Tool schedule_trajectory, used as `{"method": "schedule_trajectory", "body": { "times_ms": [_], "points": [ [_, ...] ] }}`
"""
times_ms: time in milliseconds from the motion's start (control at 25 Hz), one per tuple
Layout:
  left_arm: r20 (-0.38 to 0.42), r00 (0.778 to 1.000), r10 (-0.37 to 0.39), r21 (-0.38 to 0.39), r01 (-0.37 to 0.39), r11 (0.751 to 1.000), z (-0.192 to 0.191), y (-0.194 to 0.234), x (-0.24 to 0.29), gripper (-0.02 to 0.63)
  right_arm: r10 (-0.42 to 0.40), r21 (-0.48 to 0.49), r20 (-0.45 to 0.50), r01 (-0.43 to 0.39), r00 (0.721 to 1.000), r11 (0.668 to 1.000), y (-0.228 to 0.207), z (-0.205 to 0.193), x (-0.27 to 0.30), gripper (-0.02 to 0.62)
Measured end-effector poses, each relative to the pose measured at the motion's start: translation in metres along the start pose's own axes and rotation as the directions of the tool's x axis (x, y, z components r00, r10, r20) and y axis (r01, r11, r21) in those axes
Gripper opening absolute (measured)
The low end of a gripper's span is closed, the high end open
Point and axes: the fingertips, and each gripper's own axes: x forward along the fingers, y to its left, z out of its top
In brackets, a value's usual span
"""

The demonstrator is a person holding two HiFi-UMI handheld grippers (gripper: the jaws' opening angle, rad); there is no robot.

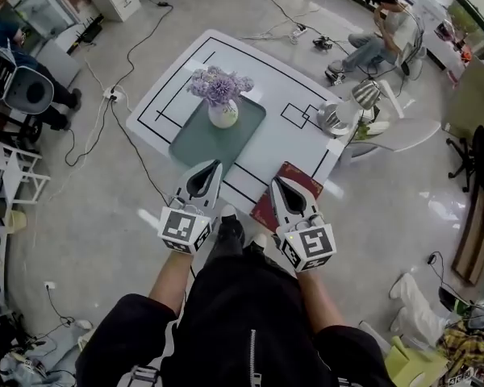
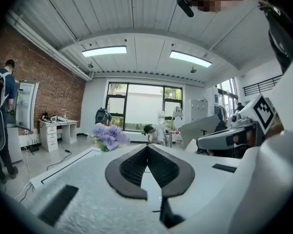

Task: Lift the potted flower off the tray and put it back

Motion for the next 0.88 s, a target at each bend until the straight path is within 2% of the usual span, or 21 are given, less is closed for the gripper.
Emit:
{"method": "schedule_trajectory", "body": {
  "times_ms": [200,280,440,880],
  "points": [
    [0.041,0.999,-0.009,0.039,0.007,0.999,0.032,-0.045,-0.019,0.005,0.025,-0.083,0.079,-0.019,0.997,0.996,0.011,0.029,-0.032,0.008],
    [0.052,0.998,-0.019,0.055,0.016,0.998,0.039,-0.062,-0.027,0.005,0.04,-0.113,0.086,-0.03,0.996,0.993,0.017,0.029,-0.04,0.008],
    [0.046,0.998,-0.05,0.078,0.046,0.996,0.039,-0.085,-0.037,0.005,0.049,-0.108,0.072,-0.041,0.996,0.993,0.024,0.022,-0.049,0.007],
    [0.031,0.997,-0.076,0.08,0.073,0.994,0.032,-0.097,-0.043,0.005,0.038,-0.138,0.066,-0.029,0.997,0.99,0.029,0.016,-0.068,0.006]
  ]
}}
